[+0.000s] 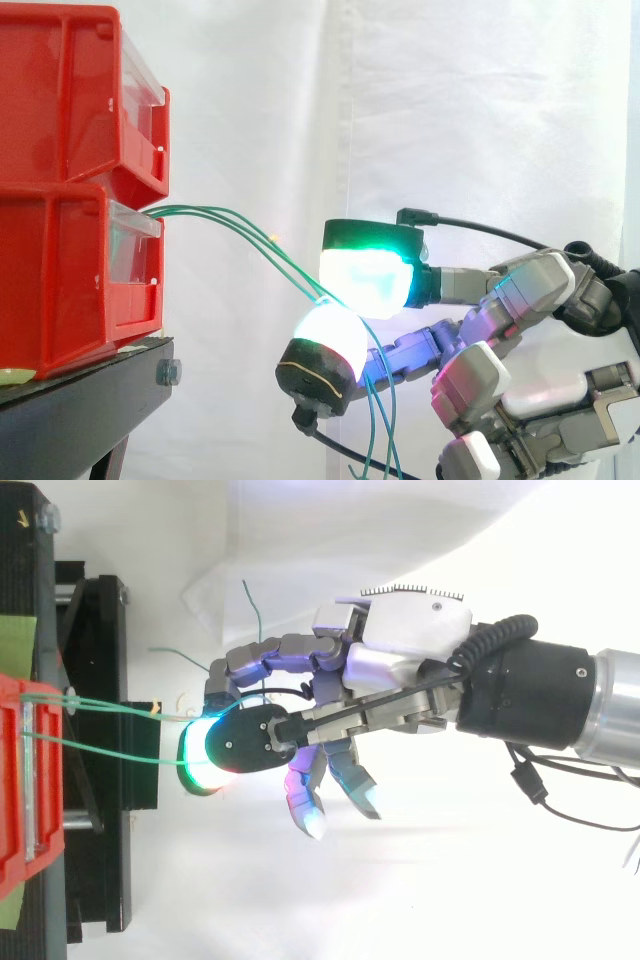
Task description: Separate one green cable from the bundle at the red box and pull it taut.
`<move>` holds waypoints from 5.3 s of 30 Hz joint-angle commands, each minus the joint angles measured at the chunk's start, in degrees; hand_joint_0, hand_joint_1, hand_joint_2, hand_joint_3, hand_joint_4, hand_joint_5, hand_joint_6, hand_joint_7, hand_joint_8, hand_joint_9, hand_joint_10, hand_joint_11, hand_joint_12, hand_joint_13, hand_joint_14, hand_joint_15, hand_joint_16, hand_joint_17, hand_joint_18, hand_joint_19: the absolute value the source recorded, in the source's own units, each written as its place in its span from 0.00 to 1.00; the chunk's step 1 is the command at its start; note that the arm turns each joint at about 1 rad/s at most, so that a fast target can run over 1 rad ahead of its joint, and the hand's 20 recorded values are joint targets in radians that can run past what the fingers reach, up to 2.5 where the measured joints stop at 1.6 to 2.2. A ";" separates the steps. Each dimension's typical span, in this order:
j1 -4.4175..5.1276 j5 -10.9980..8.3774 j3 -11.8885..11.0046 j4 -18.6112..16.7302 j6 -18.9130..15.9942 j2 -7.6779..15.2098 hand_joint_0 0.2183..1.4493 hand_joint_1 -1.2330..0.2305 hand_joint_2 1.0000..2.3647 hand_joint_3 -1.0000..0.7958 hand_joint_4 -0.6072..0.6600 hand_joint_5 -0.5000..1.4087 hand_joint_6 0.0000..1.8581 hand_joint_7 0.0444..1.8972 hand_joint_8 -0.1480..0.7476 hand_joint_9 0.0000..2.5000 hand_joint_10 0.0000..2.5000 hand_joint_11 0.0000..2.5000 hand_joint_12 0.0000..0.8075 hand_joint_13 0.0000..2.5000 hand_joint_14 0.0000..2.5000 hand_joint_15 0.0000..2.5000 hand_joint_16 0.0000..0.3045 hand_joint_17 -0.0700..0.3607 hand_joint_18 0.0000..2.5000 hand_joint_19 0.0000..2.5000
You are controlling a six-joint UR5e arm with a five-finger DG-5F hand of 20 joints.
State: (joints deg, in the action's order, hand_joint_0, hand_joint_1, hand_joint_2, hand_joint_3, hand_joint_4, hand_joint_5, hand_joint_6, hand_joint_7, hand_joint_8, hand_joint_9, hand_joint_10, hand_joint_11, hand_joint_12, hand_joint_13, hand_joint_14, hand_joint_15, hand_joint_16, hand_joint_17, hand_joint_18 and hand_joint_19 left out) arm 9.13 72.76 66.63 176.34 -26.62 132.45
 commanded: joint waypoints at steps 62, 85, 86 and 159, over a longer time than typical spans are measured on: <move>3.70 -23.90 -5.37 9.81 4.12 0.00 0.44 0.33 0.01 0.40 0.49 0.34 0.27 0.67 0.38 0.79 0.01 0.18 0.35 0.55 0.01 0.26 0.13 0.37 0.35 0.29; 5.10 -29.00 -5.46 9.63 4.91 0.00 0.19 0.67 0.00 0.28 0.55 0.34 0.27 0.67 0.37 0.77 0.01 0.13 0.38 0.54 0.01 0.23 0.18 0.45 0.31 0.24; 5.19 -29.35 -5.46 9.63 5.00 0.00 0.23 0.67 0.00 0.28 0.54 0.34 0.27 0.67 0.35 0.78 0.01 0.14 0.36 0.54 0.01 0.24 0.17 0.43 0.31 0.25; 9.41 -44.82 -6.52 2.16 24.16 0.00 0.42 0.43 0.00 0.28 0.50 0.34 0.27 0.68 0.31 0.80 0.01 0.18 0.34 0.52 0.01 0.23 0.14 0.38 0.32 0.25</move>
State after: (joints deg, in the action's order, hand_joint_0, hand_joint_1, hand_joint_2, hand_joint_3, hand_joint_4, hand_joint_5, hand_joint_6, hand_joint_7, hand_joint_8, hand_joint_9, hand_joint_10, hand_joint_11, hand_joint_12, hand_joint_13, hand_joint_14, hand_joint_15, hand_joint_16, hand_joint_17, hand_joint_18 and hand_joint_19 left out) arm 18.51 28.64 60.12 178.58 -2.58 132.45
